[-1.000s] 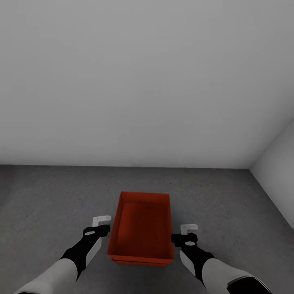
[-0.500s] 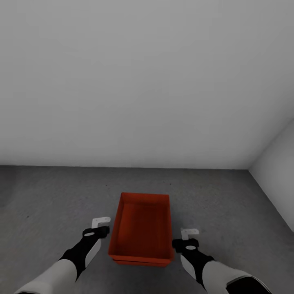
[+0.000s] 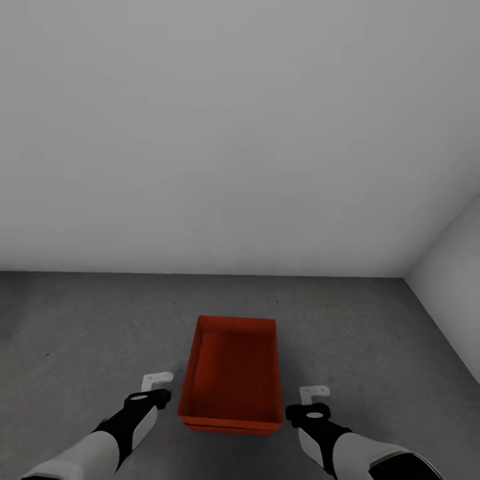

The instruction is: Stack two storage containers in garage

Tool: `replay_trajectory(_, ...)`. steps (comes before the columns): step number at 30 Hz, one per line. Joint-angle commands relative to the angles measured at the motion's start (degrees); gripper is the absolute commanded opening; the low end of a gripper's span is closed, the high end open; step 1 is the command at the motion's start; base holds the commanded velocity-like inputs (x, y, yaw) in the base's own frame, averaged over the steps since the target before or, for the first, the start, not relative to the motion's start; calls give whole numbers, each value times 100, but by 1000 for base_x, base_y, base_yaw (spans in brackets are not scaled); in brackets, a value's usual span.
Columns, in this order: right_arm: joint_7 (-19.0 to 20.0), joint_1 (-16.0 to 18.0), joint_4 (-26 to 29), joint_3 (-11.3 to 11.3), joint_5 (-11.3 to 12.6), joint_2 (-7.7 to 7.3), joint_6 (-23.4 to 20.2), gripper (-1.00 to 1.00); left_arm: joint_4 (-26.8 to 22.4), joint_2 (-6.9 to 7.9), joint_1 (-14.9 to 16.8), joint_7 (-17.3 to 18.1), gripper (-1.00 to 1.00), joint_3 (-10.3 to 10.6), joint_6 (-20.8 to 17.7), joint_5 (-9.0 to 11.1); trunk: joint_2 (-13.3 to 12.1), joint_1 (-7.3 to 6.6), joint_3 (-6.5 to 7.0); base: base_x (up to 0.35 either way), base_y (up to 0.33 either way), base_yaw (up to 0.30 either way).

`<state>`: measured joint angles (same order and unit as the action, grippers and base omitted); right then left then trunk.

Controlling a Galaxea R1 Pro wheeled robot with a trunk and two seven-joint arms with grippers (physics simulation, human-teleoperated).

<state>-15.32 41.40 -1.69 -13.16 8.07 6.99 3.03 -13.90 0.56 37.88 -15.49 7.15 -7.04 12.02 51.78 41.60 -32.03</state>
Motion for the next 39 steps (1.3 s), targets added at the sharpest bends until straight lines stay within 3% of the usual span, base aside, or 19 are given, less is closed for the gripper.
replay_trajectory(1,-9,8,-19,-48,58,0,28,100,35,6,0,-32,100,50,-31,54,-38,-22,14,0,0,0)
replay_trajectory(3,-28,-49,-19,-47,60,-72,37,100,541,55,0,-18,100,50,-1,54,-118,-66,49,0,0,0)
replay_trajectory(8,-30,-520,-19,-50,60,-243,27,100,1257,221,-13,23,100,58,20,69,-318,-176,139,0,0,0)
replay_trajectory(14,-6,-987,-23,-53,48,-299,16,100,1371,319,-50,35,100,58,19,246,-559,-308,247,0,0,0)
replay_trajectory(20,53,-1529,-24,-53,37,-309,25,100,1395,344,-52,12,100,58,10,474,-559,-308,247,0,0,0)
replay_trajectory(26,62,-1803,-24,-54,32,-307,88,100,1399,341,-53,8,100,59,21,611,-559,-308,247,0,0,0)
replay_trajectory(39,65,-1872,-15,-55,19,-312,88,100,1399,329,-76,30,100,59,31,712,-559,-308,247,-74,0,0)
